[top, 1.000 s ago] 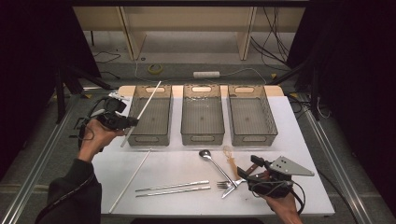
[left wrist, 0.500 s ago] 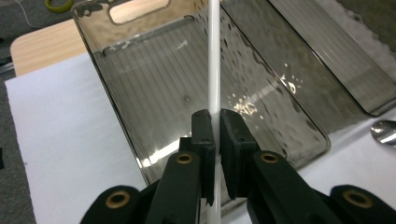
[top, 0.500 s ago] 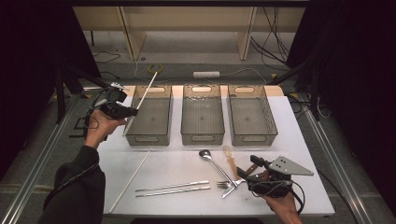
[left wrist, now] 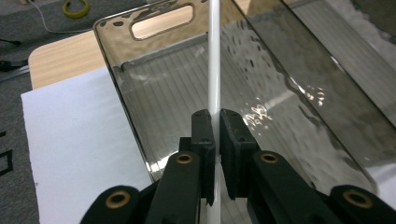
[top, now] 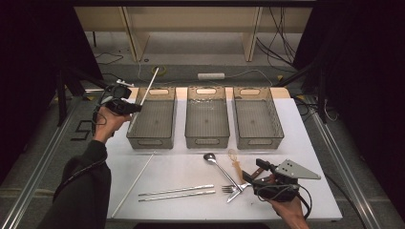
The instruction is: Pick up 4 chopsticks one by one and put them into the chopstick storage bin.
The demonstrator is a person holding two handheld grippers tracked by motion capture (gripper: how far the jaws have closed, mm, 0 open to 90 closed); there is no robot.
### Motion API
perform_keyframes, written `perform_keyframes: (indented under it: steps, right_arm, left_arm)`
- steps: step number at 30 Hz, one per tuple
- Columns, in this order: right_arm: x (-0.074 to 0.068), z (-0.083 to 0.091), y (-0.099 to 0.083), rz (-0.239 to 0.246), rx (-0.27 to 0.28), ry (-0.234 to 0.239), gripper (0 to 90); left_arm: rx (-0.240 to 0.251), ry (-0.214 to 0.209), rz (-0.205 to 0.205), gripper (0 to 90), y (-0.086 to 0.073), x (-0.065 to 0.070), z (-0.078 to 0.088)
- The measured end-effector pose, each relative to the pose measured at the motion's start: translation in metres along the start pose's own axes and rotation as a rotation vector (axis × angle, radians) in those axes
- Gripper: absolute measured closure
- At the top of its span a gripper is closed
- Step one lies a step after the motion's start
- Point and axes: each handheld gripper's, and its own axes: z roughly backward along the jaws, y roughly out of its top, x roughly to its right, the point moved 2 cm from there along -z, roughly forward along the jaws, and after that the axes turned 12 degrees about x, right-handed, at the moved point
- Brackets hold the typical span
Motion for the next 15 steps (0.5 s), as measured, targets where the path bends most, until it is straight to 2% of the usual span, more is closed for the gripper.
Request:
perform_keyframes:
  steps: [8,15]
  right_arm:
    - [0.0,0.0,0.0,-0.001,-0.001,0.001,31.2]
    - [0.0,0.0,0.0,-0.001,-0.001,0.001,31.2]
  left_arm:
    - [0.003,0.02,0.007,84.0,-0.01,-0.001,-0.014]
    - [-0.013,0.023,0.002,84.0,-0.017,-0.001,-0.022]
